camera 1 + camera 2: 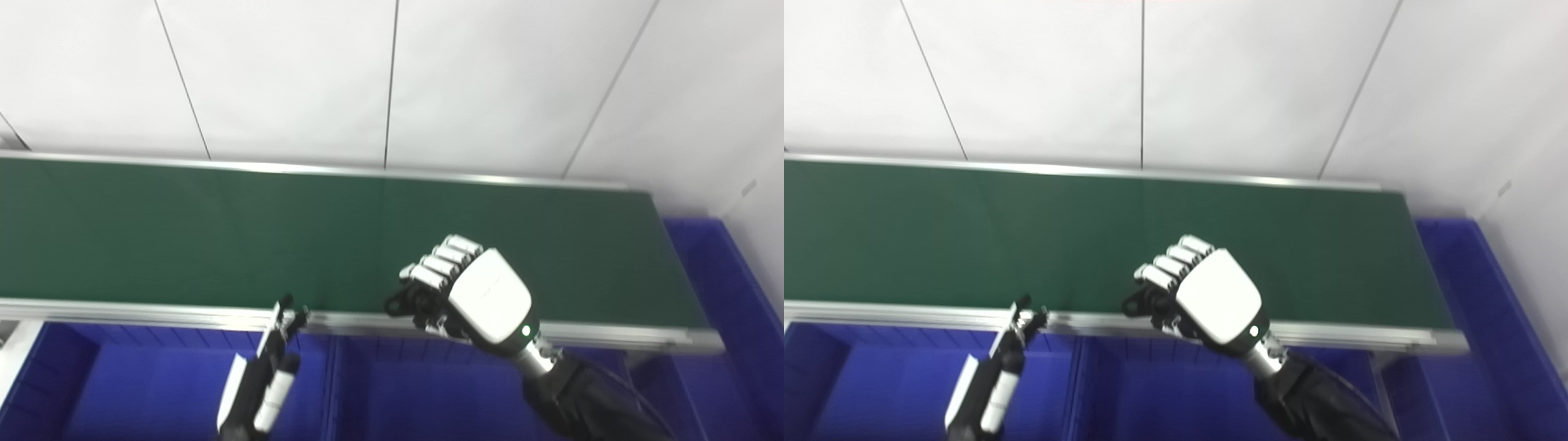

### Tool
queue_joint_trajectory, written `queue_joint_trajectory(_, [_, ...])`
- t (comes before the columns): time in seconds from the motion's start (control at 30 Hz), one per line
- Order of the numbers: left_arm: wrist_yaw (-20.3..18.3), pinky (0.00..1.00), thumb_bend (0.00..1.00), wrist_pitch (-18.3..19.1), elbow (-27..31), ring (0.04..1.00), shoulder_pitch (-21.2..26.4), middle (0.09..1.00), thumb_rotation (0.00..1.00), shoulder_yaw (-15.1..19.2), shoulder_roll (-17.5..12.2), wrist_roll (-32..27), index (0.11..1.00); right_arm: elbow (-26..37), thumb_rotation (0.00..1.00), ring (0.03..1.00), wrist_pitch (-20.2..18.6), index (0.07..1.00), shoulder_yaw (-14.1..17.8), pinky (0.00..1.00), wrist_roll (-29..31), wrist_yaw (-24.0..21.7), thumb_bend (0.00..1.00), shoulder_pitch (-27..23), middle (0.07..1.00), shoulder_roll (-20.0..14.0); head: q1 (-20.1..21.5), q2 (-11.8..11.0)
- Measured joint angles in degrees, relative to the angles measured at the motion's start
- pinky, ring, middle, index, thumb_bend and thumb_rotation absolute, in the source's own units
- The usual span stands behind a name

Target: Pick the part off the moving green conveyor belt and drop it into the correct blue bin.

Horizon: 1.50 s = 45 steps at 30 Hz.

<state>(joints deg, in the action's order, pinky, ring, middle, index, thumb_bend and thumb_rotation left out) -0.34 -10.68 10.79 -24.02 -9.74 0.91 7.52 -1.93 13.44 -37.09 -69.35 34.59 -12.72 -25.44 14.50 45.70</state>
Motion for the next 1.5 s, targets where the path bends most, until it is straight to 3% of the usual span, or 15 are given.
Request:
queue_joint_trajectory(0.43, [-0.6,1.0,0.61,1.7,1.9,0.949,0.5,0.93,1.0,1.0,-0.4,-1.7,1.0,-0.5,0.0,0.42,2.5,0.528,0.2,0.46,-1.9,-0.6,0.52,7.9,0.43,-1.0,-0.5,0.8])
queue_joint_trajectory(0.7, [-0.8,1.0,0.59,2.8,2.5,0.948,-0.4,0.929,1.0,0.9,-0.6,-1.7,1.0,-8.1,0.0,0.419,2.8,0.536,0.2,0.46,-1.9,0.0,0.52,8.3,0.439,-0.9,-0.7,1.0])
queue_joint_trajectory(0.83, [-0.9,1.0,0.57,3.3,3.3,0.949,-1.2,0.927,1.0,0.9,-0.6,-1.7,1.0,-9.9,0.01,0.468,2.8,0.531,0.2,0.5,-1.4,-2.4,0.52,8.4,0.452,-0.8,-0.8,1.3])
queue_joint_trajectory(0.87, [-0.9,1.0,0.57,3.4,3.7,0.949,-1.3,0.929,1.0,0.8,-0.6,-1.7,1.0,-10.0,0.2,0.515,2.8,0.604,0.2,0.54,-1.2,-3.5,0.78,8.4,0.539,-0.8,-0.8,1.3])
queue_joint_trajectory(0.97, [-0.9,1.0,0.58,3.6,4.2,0.949,-1.2,0.929,1.0,0.7,-0.5,-1.7,1.0,-9.9,0.38,0.588,2.7,0.682,0.5,0.6,-0.4,-7.4,0.97,8.5,0.634,-0.7,-0.9,1.3])
queue_joint_trajectory(1.13, [-0.9,1.0,0.6,3.7,4.2,0.944,-1.2,0.926,1.0,0.4,-0.5,-1.6,1.0,-9.5,0.5,0.642,2.7,0.719,1.9,0.66,0.9,-10.3,1.0,9.2,0.681,-0.6,-1.1,1.1])
queue_joint_trajectory(1.5, [-0.8,0.99,0.61,3.7,4.2,0.943,-1.2,0.926,1.0,0.4,-0.3,-1.6,1.0,-9.2,0.59,0.65,2.7,0.73,2.0,0.67,2.2,-11.6,1.0,9.4,0.69,-0.7,-1.2,0.8])
